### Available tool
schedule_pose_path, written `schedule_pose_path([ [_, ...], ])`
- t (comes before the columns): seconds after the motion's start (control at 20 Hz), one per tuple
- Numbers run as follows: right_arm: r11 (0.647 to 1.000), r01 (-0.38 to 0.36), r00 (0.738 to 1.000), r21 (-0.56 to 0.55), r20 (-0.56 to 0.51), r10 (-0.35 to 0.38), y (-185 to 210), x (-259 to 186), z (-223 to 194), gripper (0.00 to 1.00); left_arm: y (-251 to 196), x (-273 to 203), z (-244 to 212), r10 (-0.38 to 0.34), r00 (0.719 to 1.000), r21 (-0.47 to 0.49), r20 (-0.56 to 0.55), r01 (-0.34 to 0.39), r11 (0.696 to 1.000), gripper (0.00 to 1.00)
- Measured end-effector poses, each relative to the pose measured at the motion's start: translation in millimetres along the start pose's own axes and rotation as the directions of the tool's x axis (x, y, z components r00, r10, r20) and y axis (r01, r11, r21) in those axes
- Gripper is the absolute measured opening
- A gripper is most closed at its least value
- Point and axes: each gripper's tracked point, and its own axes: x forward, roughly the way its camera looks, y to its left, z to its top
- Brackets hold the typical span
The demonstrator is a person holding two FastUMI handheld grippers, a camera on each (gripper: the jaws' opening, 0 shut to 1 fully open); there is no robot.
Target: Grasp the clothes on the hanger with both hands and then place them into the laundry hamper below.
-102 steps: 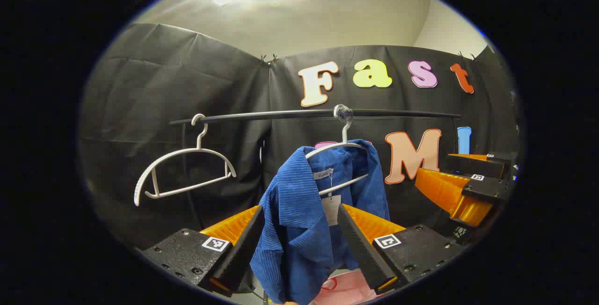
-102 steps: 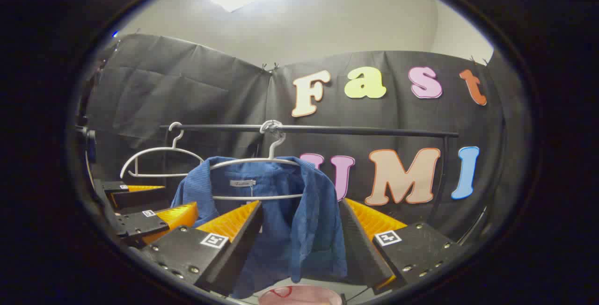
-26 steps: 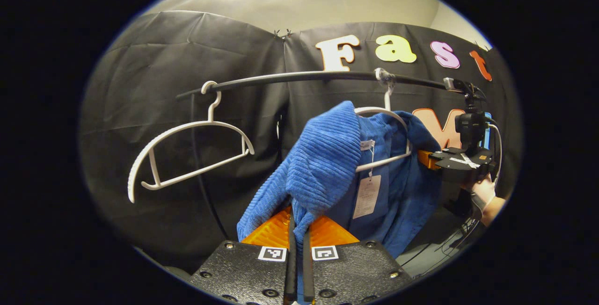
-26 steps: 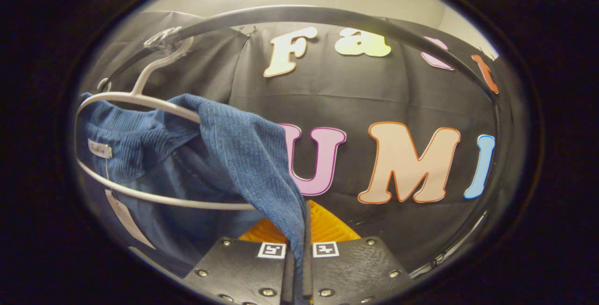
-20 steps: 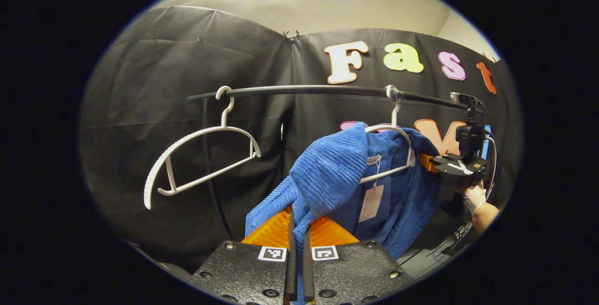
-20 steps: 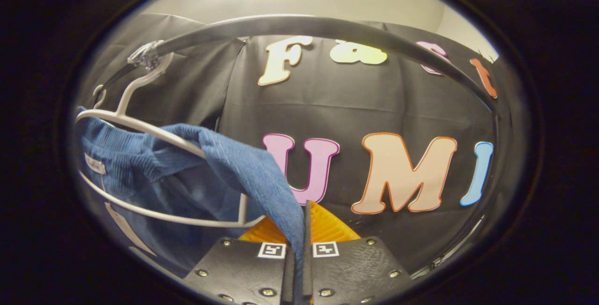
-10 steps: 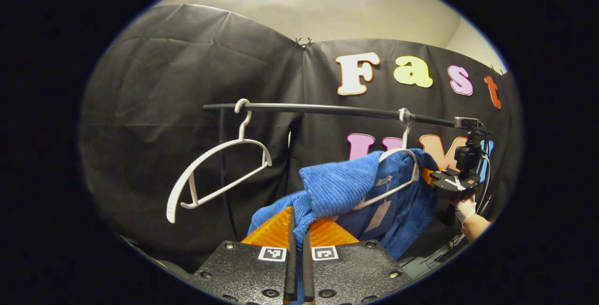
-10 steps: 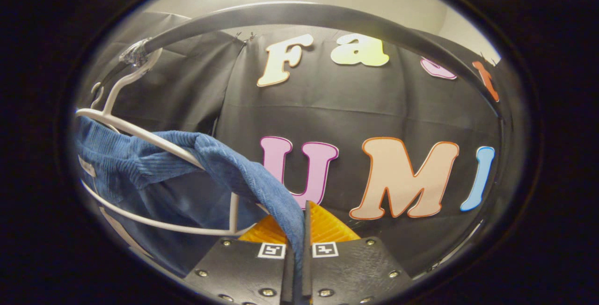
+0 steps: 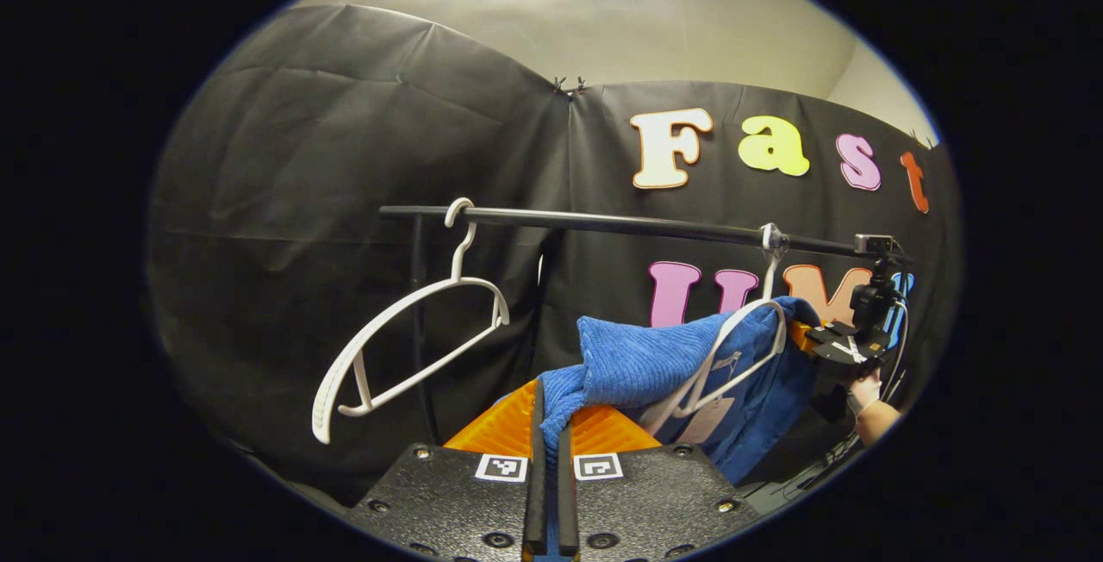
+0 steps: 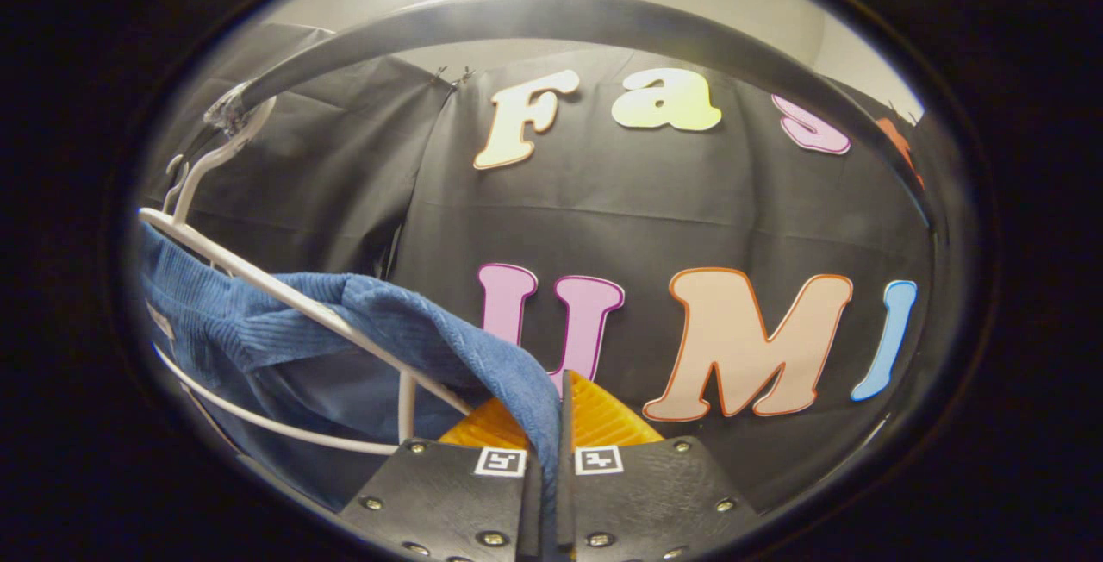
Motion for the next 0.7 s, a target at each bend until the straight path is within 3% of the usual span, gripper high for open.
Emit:
schedule_pose_path([
  [0.7,0.999,0.044,0.996,-0.024,-0.074,-0.045,-14.8,12.0,-42.3,0.08,7.6,74.1,-44.4,-0.036,0.998,-0.026,-0.054,0.035,0.999,0.06],
])
